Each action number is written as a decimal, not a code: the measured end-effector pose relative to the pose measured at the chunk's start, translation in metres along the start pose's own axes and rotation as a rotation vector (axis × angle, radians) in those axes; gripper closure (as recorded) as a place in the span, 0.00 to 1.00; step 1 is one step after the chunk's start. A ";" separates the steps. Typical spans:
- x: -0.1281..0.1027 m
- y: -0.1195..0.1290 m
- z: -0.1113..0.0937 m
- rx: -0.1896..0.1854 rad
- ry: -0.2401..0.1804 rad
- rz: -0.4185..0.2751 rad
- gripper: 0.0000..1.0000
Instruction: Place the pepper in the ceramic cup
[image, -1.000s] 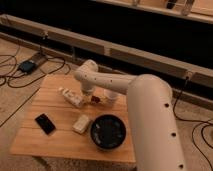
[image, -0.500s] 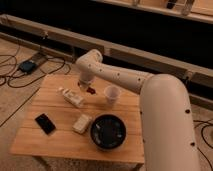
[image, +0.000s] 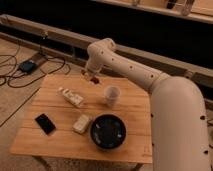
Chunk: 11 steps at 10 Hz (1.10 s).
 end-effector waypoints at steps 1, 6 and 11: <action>-0.007 0.008 -0.006 0.000 0.015 0.009 1.00; -0.052 0.026 -0.023 0.014 0.097 0.061 1.00; -0.084 0.022 -0.024 0.040 0.149 0.105 1.00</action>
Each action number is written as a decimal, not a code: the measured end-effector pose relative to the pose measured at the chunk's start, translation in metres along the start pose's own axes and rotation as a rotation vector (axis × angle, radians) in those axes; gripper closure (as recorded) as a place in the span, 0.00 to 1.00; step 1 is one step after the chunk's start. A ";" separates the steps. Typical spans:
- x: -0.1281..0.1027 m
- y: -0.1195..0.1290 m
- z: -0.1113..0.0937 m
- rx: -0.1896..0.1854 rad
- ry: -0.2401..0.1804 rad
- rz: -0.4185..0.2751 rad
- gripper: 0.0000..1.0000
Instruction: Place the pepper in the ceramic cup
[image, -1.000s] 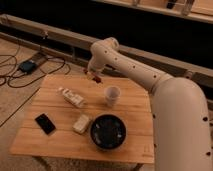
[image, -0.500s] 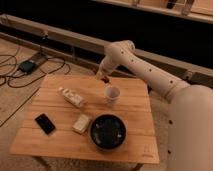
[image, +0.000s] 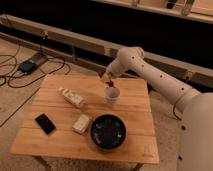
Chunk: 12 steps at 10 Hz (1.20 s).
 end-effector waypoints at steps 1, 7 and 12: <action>-0.006 -0.002 0.000 0.006 0.010 0.011 1.00; -0.031 -0.016 0.005 0.046 0.048 0.067 0.45; -0.034 -0.018 0.005 0.035 0.084 0.069 0.20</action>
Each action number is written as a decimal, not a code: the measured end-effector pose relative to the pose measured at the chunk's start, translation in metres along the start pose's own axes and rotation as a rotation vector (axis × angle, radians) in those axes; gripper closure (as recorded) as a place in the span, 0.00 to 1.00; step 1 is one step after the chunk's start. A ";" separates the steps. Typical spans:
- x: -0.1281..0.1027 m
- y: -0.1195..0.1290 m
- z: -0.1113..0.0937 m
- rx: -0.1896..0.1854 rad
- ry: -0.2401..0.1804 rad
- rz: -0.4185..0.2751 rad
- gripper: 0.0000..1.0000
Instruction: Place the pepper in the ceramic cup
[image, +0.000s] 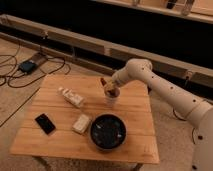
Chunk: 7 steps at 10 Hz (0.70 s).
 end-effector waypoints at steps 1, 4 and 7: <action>0.000 0.000 -0.001 -0.002 0.004 -0.001 0.20; 0.003 0.000 -0.007 -0.015 0.013 -0.019 0.20; 0.004 0.000 -0.007 -0.015 0.014 -0.023 0.20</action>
